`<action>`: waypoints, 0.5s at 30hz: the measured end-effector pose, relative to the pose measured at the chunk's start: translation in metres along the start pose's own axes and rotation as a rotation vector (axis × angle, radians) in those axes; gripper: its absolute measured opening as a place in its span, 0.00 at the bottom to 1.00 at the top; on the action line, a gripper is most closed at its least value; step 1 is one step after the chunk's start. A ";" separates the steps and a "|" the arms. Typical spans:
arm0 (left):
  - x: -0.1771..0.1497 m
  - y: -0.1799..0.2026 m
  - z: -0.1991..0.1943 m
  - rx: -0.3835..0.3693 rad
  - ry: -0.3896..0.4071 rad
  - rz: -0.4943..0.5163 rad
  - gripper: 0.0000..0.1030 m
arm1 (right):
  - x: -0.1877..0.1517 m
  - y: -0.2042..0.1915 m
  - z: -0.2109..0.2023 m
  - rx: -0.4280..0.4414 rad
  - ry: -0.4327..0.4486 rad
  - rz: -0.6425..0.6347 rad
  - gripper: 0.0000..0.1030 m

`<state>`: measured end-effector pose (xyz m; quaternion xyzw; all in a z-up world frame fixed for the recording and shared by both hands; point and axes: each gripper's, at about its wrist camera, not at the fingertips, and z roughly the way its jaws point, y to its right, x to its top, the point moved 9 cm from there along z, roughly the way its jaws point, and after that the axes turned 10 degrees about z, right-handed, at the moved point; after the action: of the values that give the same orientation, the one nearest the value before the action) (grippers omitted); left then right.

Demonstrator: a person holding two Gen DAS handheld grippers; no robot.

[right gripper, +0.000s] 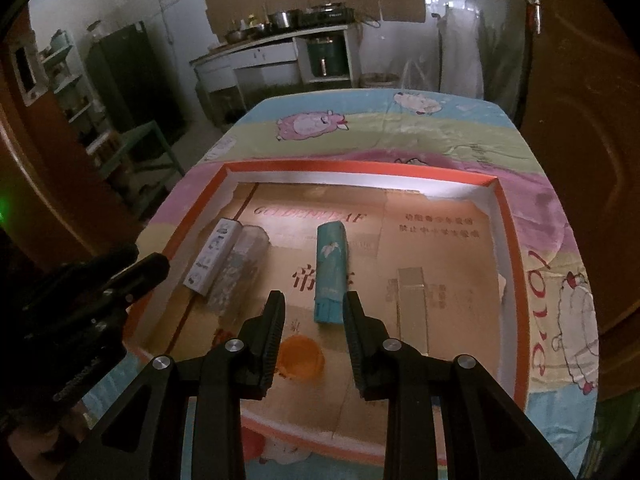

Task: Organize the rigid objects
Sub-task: 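Lower the box and tube onto the tray floor and open both tools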

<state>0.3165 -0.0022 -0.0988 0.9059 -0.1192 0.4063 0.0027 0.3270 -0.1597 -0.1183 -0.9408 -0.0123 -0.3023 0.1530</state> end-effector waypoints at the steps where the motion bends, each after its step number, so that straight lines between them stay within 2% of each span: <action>1: 0.000 0.001 -0.003 0.002 0.004 0.000 0.40 | -0.002 -0.001 -0.003 0.002 0.003 0.001 0.30; 15: 0.002 0.015 -0.056 0.016 0.099 0.022 0.40 | -0.016 -0.001 -0.048 0.026 0.052 0.003 0.30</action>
<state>0.2739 -0.0112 -0.0612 0.8833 -0.1258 0.4516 -0.0031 0.2864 -0.1716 -0.0903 -0.9305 -0.0107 -0.3264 0.1659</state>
